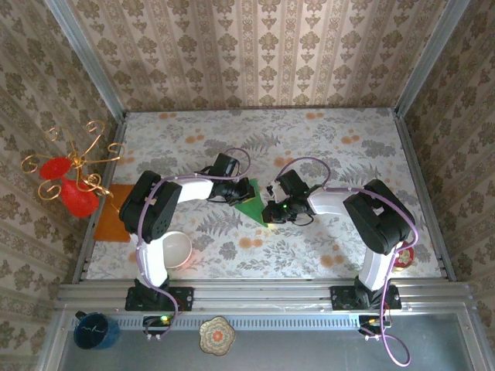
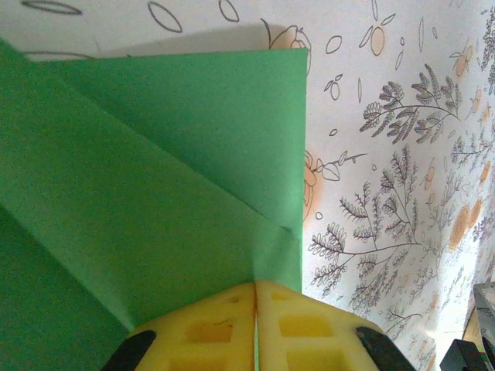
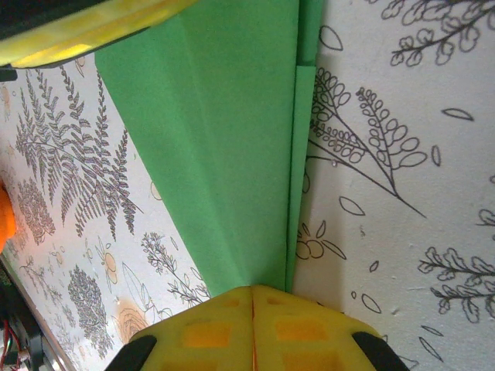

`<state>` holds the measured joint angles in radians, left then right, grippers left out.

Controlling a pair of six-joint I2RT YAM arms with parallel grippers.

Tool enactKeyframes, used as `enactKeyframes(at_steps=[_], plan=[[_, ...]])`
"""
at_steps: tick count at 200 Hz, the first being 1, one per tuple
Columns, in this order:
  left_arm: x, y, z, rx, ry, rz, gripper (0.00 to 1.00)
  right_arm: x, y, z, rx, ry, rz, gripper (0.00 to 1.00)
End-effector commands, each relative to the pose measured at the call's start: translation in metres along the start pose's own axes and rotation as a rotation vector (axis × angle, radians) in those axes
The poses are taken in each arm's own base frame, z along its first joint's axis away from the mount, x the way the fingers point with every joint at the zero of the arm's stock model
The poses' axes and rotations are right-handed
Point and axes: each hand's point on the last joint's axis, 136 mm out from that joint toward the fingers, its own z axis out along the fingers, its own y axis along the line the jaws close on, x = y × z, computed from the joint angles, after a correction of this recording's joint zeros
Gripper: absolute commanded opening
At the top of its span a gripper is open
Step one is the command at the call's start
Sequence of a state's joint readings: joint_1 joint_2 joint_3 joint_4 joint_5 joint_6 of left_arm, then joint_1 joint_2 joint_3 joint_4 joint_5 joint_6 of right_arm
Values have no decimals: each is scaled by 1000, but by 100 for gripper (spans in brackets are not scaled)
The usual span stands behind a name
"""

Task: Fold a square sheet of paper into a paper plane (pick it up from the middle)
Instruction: Fourth fold the wing at the center of the table.

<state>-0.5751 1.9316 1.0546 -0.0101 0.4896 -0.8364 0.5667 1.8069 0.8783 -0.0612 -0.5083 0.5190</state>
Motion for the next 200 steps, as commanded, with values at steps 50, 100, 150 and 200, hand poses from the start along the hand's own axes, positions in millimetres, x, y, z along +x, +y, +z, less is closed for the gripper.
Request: enactKeyframes(at_steps=[50,100,150,200], plan=[[8,29,11,-101,43,-21,10,33,-31,9,97,111,66,10],[21,53,16,-175,78,-86,9,-10,26,-31,-45,-26,40,18],[23,54,17,-193,80,-106,9,-20,23,-30,22,-39,73,14],[27,57,18,-237,103,-112,8,-21,21,-11,52,9,68,8]])
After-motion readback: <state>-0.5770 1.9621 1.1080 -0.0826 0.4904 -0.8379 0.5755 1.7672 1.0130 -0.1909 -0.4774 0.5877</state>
